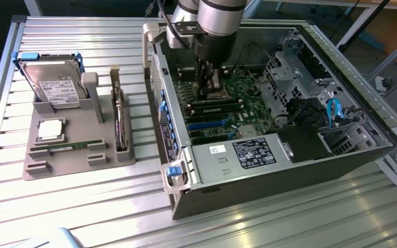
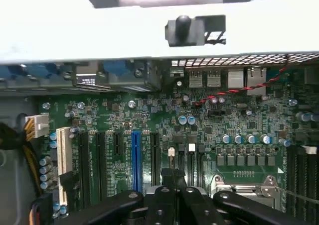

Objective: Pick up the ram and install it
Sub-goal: 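Press down the ram until it locks into place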

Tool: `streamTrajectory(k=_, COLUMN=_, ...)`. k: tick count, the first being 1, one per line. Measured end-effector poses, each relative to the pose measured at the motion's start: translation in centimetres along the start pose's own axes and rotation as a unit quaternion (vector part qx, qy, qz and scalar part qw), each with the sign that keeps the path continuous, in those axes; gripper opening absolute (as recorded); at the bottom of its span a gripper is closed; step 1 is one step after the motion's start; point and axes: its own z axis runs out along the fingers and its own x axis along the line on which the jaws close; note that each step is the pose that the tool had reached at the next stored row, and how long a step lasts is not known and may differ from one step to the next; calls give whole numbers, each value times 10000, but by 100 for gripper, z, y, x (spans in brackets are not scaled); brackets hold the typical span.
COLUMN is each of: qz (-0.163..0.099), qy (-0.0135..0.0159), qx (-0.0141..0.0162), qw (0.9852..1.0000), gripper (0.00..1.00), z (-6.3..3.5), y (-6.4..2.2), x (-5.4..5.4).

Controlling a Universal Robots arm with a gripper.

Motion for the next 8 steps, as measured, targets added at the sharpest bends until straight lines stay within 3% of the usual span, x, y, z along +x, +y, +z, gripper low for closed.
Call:
streamTrajectory(k=4, qz=0, qy=8, qx=2, qw=10000, gripper=11, z=-170, y=-3, x=14)
streamTrajectory(k=8, qz=0, qy=9, qx=3, qw=10000, gripper=11, z=-176, y=-3, x=14)
